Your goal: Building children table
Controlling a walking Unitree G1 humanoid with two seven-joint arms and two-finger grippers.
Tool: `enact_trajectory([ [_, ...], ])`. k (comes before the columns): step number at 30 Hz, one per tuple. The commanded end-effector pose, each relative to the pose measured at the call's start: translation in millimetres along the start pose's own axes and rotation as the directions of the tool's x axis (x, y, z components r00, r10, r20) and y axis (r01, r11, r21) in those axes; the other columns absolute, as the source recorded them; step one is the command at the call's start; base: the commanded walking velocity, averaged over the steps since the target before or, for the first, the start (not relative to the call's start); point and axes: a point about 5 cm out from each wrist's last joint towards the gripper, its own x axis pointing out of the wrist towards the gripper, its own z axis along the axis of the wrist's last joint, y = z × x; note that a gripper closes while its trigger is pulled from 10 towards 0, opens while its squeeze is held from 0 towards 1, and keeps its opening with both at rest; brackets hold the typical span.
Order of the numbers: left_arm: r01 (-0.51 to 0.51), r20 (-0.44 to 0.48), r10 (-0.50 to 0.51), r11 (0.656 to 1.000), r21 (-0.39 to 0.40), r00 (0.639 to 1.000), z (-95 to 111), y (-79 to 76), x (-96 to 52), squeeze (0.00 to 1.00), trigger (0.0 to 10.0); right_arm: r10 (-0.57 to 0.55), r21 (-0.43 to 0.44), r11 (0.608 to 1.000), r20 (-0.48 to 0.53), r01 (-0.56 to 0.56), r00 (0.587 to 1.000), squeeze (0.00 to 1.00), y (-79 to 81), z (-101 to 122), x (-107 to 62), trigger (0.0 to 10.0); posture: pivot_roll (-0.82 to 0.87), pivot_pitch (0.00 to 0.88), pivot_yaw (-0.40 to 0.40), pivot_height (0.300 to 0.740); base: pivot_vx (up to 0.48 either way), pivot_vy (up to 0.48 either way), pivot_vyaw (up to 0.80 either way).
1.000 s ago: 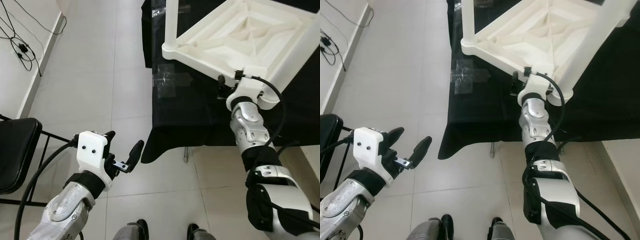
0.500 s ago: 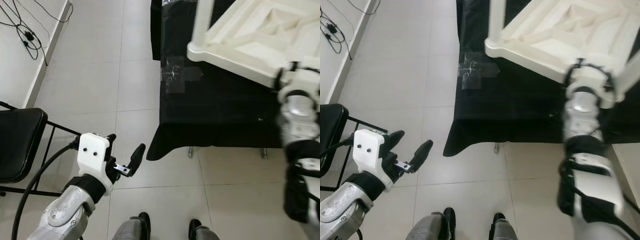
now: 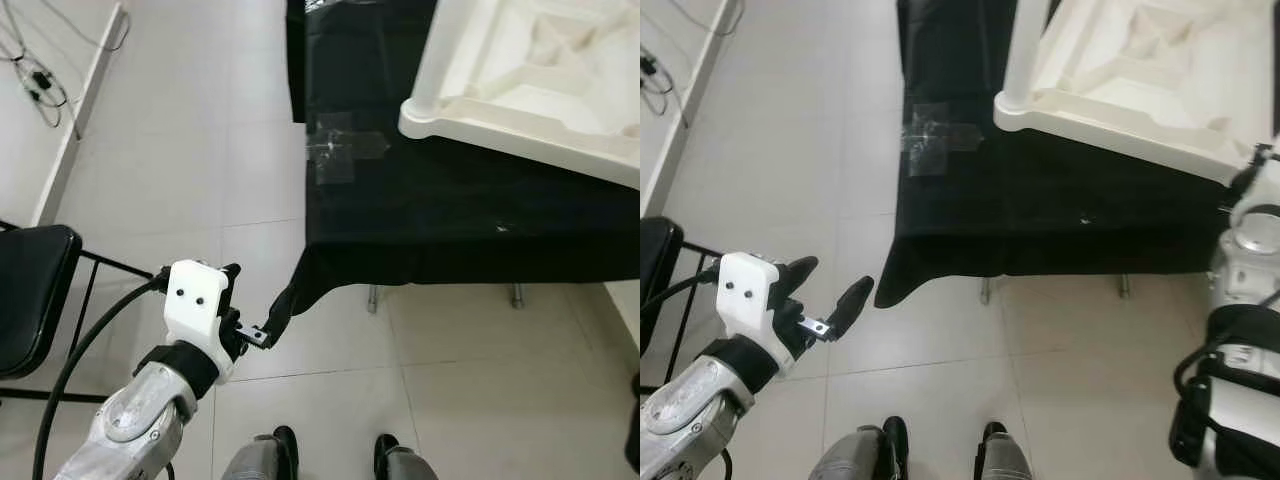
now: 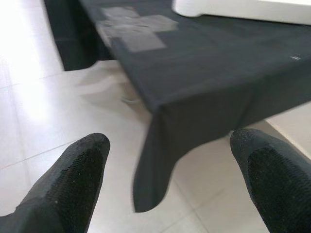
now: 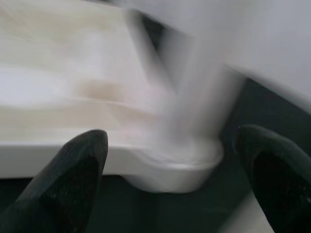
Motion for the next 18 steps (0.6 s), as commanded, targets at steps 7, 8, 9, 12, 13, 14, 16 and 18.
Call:
enact_trajectory([
  [7, -0.004, -0.030, 0.004, 1.000, -0.017, 1.000, -10, -2.0, -1.1, 0.00, 10.0, 0.616, 0.215, 0.742, 0.153, -0.634, 0.773, 0.00, 127.5, 22, -55.0, 10.0, 0.11, 0.324, 0.002, 0.740, 0.000, 0.000, 0.00],
  [8, -0.004, -0.030, 0.004, 1.000, -0.017, 1.000, -10, -2.0, -1.1, 0.00, 10.0, 0.616, 0.215, 0.742, 0.153, -0.634, 0.773, 0.00, 127.5, 22, -55.0, 10.0, 0.11, 0.324, 0.002, 0.740, 0.000, 0.000, 0.00],
  [9, -0.010, -0.041, 0.010, 1.000, -0.016, 0.999, -14, -1.5, -3.3, 0.00, 10.0, 0.614, 0.249, 0.734, 0.152, -0.631, 0.774, 0.00, 143.4, 23, -58.2, 10.0, 0.11, 0.321, -0.003, 0.740, 0.000, 0.000, 0.00],
  [12, -0.021, -0.050, 0.020, 1.000, -0.018, 0.999, -16, 0.0, -4.1, 0.00, 10.0, 0.586, 0.245, 0.762, 0.131, -0.599, 0.799, 0.00, 150.3, 20, -56.0, 10.0, 0.12, 0.320, -0.007, 0.740, 0.000, 0.000, 0.00],
  [13, -0.021, -0.050, 0.020, 1.000, -0.018, 0.999, -16, 0.0, -4.1, 0.00, 10.0, 0.586, 0.245, 0.762, 0.131, -0.599, 0.799, 0.00, 150.3, 20, -56.0, 10.0, 0.12, 0.320, -0.007, 0.740, 0.000, 0.000, 0.00],
  [14, -0.030, -0.054, 0.028, 0.999, -0.022, 0.998, -17, 1.0, -4.2, 0.00, 10.0, 0.585, 0.254, 0.763, 0.122, -0.595, 0.802, 0.00, 153.6, 18, -56.5, 10.0, 0.11, 0.314, -0.014, 0.740, 0.000, 0.000, 0.00],
  [16, -0.050, -0.053, 0.049, 0.999, -0.022, 0.997, -20, 5.3, -4.0, 0.00, 10.0, 0.608, 0.240, 0.752, 0.109, -0.614, 0.787, 0.00, 157.4, 8, -67.8, 10.0, 0.11, 0.297, -0.026, 0.740, 0.000, 0.000, 0.00],
  [18, -0.055, -0.054, 0.053, 0.998, -0.027, 0.997, -21, 7.7, -3.9, 0.00, 10.0, 0.616, 0.241, 0.748, 0.094, -0.618, 0.782, 0.00, 155.0, 1, -75.4, 10.0, 0.11, 0.293, -0.028, 0.740, 0.000, 0.000, 0.00],
])
